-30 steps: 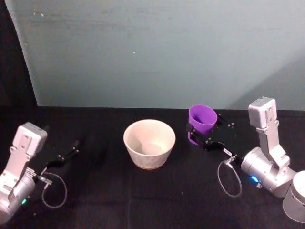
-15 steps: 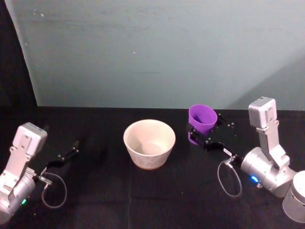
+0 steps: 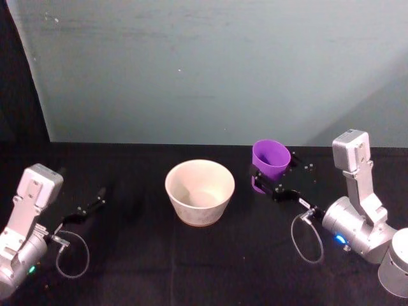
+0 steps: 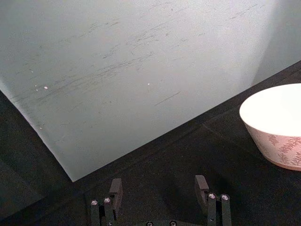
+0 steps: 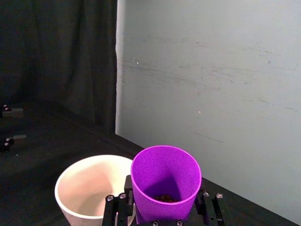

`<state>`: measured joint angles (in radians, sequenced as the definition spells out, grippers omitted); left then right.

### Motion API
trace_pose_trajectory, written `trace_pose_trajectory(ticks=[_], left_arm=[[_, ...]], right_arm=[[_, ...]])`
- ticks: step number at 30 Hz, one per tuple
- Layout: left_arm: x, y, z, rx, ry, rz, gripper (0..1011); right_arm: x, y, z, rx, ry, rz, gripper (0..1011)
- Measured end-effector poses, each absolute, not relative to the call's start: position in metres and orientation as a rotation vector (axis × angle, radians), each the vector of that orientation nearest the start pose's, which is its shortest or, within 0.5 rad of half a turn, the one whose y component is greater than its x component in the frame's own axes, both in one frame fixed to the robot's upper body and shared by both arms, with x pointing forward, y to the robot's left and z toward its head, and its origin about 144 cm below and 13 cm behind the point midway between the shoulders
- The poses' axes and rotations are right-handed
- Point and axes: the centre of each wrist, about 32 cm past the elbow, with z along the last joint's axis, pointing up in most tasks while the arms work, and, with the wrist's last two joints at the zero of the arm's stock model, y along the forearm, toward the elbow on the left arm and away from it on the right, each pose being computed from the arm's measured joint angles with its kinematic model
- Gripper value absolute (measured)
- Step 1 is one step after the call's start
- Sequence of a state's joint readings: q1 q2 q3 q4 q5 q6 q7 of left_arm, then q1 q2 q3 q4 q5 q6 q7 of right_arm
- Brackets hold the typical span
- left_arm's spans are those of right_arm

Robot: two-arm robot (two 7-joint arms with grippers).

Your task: Pick up the cup and pour the mung beans from the cup into the bowl.

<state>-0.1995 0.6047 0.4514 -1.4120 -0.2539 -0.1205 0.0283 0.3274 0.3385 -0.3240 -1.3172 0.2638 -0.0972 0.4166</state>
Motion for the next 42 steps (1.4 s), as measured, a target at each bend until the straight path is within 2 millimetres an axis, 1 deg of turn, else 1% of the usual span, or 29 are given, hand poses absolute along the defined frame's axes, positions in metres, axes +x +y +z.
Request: trace_pose_trajectory(ticks=[11,16,24,36,39,42], left_arm=[[0.489,0.310,1.140,0.304,-0.285,1.248,1011],[0.489,0.310,1.140,0.304,-0.285,1.248,1011],[0.489,0.310,1.140,0.304,-0.285,1.248,1011],[0.489,0.310,1.140,0.305,-0.285,1.248,1011],[0.489,0.310,1.140,0.304,-0.285,1.248,1011],[0.489,0.310,1.140,0.305,-0.285,1.248,1011]], right_arm=[[0.540,-0.257,1.170,-0.094,-0.167,-0.925,731],[0.542,-0.249,1.183,-0.199,-0.239,-0.906,731],[0.547,-0.240,1.195,-0.293,-0.314,-0.899,731],[0.555,-0.215,1.215,-0.493,-0.529,-0.877,731],[0.558,-0.204,1.221,-0.576,-0.610,-0.856,731],[0.560,-0.197,1.224,-0.626,-0.660,-0.844,731]])
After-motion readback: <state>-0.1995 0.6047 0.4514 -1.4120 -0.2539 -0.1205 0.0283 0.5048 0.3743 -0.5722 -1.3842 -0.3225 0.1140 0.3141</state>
